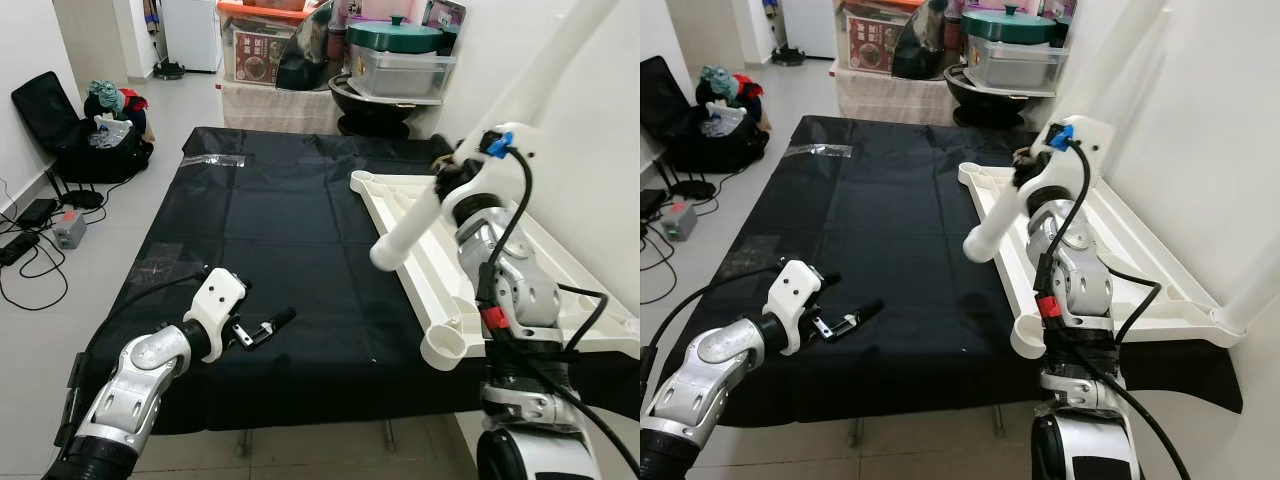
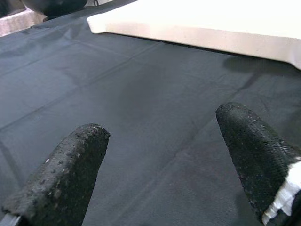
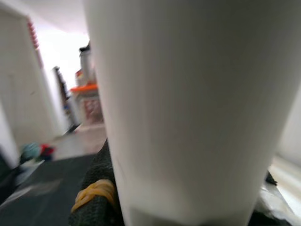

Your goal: Building children table

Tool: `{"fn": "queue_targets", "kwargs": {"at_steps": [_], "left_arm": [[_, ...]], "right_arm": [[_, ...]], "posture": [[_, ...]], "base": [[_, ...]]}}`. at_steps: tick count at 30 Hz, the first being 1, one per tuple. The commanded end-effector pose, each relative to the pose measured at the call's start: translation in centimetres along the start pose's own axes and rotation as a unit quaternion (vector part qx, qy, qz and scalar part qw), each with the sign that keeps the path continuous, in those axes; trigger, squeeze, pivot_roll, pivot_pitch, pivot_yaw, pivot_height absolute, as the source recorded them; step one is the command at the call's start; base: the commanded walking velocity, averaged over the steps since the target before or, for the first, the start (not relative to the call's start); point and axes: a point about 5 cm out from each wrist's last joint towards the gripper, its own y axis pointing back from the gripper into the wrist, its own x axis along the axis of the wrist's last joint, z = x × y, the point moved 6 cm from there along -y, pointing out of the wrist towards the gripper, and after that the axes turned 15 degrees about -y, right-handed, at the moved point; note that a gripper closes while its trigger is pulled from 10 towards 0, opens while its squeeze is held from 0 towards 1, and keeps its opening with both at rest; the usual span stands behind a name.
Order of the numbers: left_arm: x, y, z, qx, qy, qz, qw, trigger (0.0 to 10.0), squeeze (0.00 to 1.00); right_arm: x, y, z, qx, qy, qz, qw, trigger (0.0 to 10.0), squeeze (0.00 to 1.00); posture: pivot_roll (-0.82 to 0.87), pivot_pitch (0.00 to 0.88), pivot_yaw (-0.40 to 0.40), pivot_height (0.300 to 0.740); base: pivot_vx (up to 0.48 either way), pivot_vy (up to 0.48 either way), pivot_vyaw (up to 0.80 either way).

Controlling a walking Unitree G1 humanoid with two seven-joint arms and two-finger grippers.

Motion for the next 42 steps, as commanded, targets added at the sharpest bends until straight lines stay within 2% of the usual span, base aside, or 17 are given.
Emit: {"fn": "queue_targets", "kwargs": {"at_steps": [1,2,3,7,10,13,15,16,20,24,25,28,29,32,40,42], "left_arm": [[-0.1,-0.3,0.6,-0.002,-0.002,0.001,1.0,10.0,0.82],[-0.1,-0.3,0.6,-0.002,-0.002,0.001,1.0,10.0,0.82],[0.0,-0.4,0.6,0.001,-0.001,0.001,1.0,10.0,0.76],[0.0,-0.6,0.5,0.011,-0.003,0.0,1.0,10.0,0.71],[0.0,-0.5,0.5,0.012,-0.003,-0.001,1.0,10.0,0.68],[-0.2,-0.5,0.2,0.016,-0.004,-0.003,1.0,10.0,0.66],[-0.2,-0.5,0.2,0.017,-0.005,-0.003,1.0,10.0,0.66],[-0.2,-0.6,0.1,0.02,-0.006,-0.003,1.0,10.0,0.61],[-0.2,-0.6,0.0,0.025,-0.007,-0.003,1.0,10.0,0.59],[-0.2,-0.6,-0.1,0.026,-0.007,-0.004,1.0,10.0,0.59],[-0.3,-0.6,-0.1,0.029,-0.006,-0.006,1.0,10.0,0.58],[-0.5,-0.6,-0.1,0.029,-0.005,-0.007,1.0,10.0,0.58],[-0.5,-0.5,-0.1,0.029,-0.005,-0.008,1.0,10.0,0.56],[-0.6,-0.5,-0.1,0.03,-0.005,-0.009,1.0,10.0,0.55],[-0.6,-0.7,-0.4,0.032,-0.005,-0.011,0.999,10.0,0.55],[-0.6,-0.8,-0.3,0.03,-0.006,-0.011,0.999,10.0,0.54]], "right_arm": [[0.3,0.5,0.7,-0.016,0.045,0.042,0.998,0.0,0.0],[0.3,0.5,0.7,-0.016,0.045,0.042,0.998,0.0,0.0],[-0.1,1.0,0.8,-0.019,0.058,0.053,0.997,0.0,0.0],[-2.2,2.8,1.3,-0.01,0.114,0.074,0.991,0.0,0.0],[-2.7,3.2,1.5,-0.009,0.12,0.071,0.99,0.0,0.0],[-4.0,4.4,2.6,-0.017,0.141,0.079,0.987,0.0,0.0],[-4.1,4.6,2.8,-0.02,0.144,0.083,0.986,0.0,0.0],[-4.3,4.9,3.4,-0.027,0.157,0.086,0.983,0.0,0.0],[-5.0,5.7,4.2,-0.03,0.185,0.089,0.978,0.0,0.0],[-5.6,5.9,4.9,-0.036,0.187,0.079,0.979,0.0,0.0],[-6.2,6.2,5.4,-0.043,0.18,0.07,0.98,0.0,0.0],[-6.9,6.3,5.5,-0.043,0.171,0.053,0.983,0.0,0.0],[-7.6,6.5,5.9,-0.053,0.153,0.035,0.986,0.0,0.0],[-7.9,6.7,6.1,-0.061,0.143,0.029,0.987,0.0,0.0],[-7.2,6.8,5.5,-0.058,0.135,0.047,0.988,0.0,0.0],[-7.7,6.8,5.6,-0.058,0.133,0.038,0.989,0.0,0.0]], "posture": [[0.12,0.0,-0.116,0.74],[0.12,0.0,-0.116,0.74],[0.12,0.0,-0.116,0.74],[0.13,0.0,-0.115,0.74],[0.13,0.0,-0.115,0.74],[0.13,0.0,-0.112,0.74],[0.13,0.0,-0.112,0.74],[0.13,0.0,-0.112,0.74],[0.12,0.0,-0.107,0.74],[0.12,0.0,-0.106,0.74],[0.12,0.0,-0.109,0.74],[0.12,0.0,-0.109,0.74],[0.12,0.0,-0.109,0.74],[0.12,0.0,-0.106,0.74],[0.11,0.0,-0.096,0.74],[0.1,0.0,-0.096,0.74]], "base": [[0.0,0.0,0.0],[0.0,0.0,0.0],[0.0,0.0,0.0],[0.0,0.0,0.0],[0.0,0.0,0.0],[0.0,0.0,0.0],[0.0,0.0,0.0],[0.0,0.0,0.0],[0.0,0.0,0.0],[0.0,0.0,0.0],[0.0,0.0,0.0],[0.0,0.0,0.0],[0.0,0.0,0.0],[0.0,0.0,0.0],[0.0,0.0,0.0],[0.0,0.0,0.0]]}}
